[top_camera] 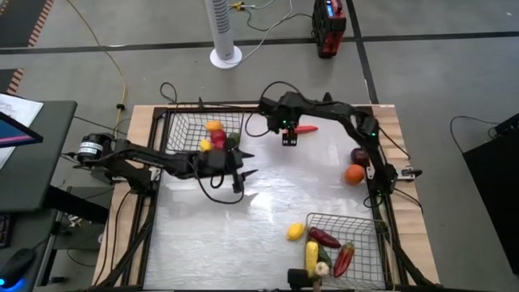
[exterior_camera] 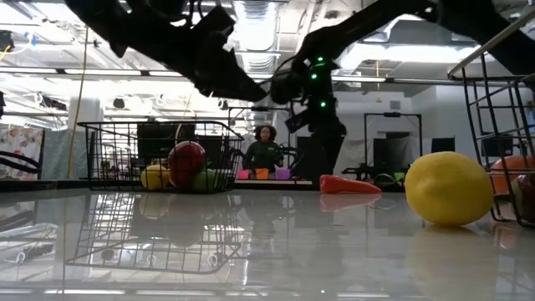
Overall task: Sort produce into baskets
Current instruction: Put the carrot into the golden wire basket
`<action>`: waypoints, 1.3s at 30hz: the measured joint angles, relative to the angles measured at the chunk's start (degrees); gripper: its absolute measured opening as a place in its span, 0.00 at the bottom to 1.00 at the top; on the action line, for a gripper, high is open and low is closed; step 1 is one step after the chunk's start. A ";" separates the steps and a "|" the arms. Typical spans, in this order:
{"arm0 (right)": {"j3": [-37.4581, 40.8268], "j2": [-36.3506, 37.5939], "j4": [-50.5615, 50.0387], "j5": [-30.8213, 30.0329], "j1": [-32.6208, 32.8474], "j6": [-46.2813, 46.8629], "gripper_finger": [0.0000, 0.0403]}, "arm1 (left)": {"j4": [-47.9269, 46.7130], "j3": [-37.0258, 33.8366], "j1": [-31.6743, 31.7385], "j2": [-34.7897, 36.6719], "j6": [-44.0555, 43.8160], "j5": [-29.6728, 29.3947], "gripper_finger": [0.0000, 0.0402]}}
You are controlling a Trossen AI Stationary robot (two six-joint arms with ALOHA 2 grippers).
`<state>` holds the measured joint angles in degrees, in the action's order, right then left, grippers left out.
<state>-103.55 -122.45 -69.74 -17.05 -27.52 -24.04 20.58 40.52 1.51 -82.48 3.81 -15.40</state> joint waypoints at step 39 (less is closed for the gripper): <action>-14.19 -11.64 -2.17 -7.53 3.43 -2.62 0.77 | 7.21 -9.24 -4.82 2.80 -0.43 -2.40 0.60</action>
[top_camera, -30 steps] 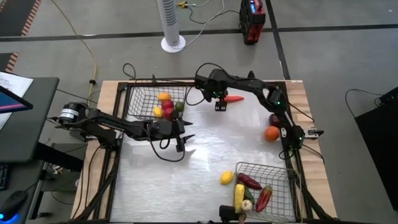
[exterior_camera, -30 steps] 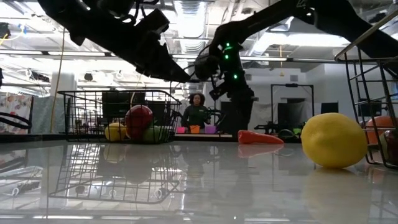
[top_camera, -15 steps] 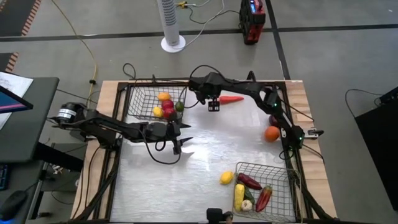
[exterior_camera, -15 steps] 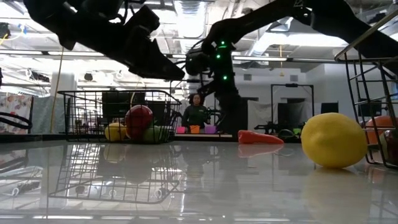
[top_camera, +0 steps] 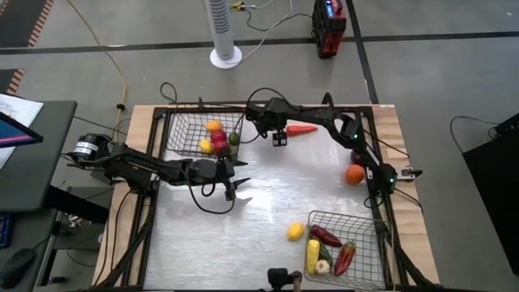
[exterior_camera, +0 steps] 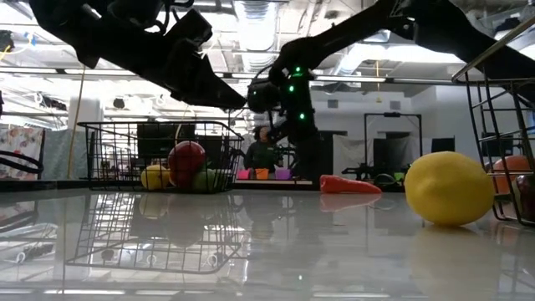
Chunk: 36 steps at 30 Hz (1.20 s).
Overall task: Sort produce into baskets
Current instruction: Put the carrot into the golden wire basket
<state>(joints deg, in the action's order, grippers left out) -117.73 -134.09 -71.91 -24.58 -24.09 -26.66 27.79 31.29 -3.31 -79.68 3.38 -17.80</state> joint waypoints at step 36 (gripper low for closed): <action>8.01 -1.13 -3.85 -9.51 0.61 5.61 0.77 | -1.39 0.00 0.20 -0.02 0.64 -0.87 0.60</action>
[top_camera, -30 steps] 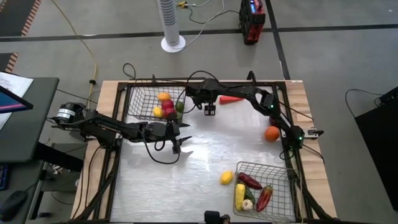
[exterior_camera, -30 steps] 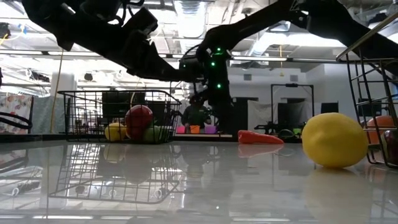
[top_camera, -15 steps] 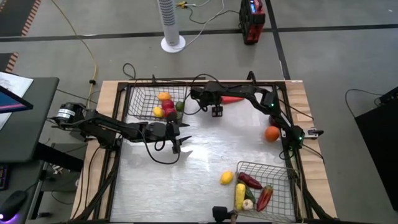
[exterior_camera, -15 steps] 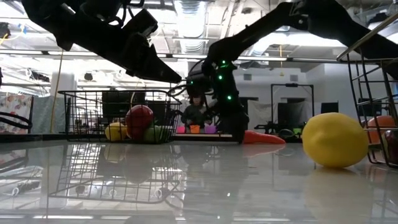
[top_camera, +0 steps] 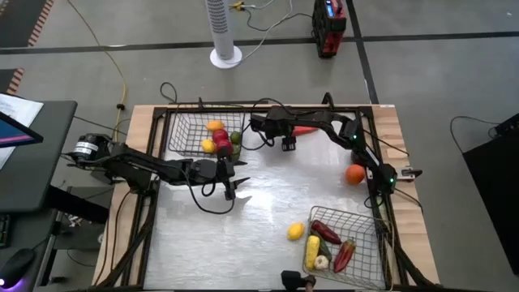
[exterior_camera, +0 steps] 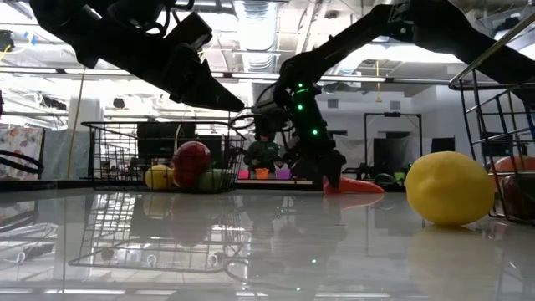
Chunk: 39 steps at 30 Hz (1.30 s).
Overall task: Sort produce into baskets
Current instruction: Put the carrot into the golden wire basket
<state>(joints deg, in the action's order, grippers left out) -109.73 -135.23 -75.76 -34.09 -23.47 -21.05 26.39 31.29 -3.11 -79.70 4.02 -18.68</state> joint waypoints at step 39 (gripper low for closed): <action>-0.19 0.12 -3.55 6.73 -1.25 -2.21 0.48 | -4.66 0.04 -0.71 11.16 3.00 -1.00 0.60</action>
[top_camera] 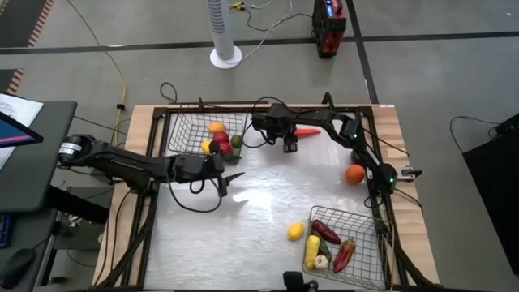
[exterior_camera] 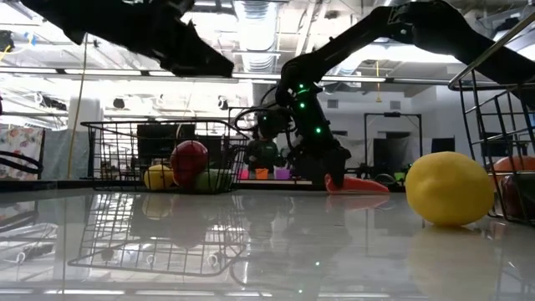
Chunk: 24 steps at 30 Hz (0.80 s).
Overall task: Sort produce into baskets
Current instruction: Put the carrot into the golden wire basket
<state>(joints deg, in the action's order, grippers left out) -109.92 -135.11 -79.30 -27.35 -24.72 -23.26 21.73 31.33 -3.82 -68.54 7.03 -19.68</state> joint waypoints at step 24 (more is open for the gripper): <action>-11.22 4.53 -10.59 10.05 4.58 8.10 0.48 | -8.58 -0.02 -3.47 4.60 -5.31 3.17 0.60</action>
<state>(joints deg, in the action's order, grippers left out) -121.14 -130.58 -89.90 -17.30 -20.14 -15.16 13.15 31.31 -7.29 -63.94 1.71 -16.51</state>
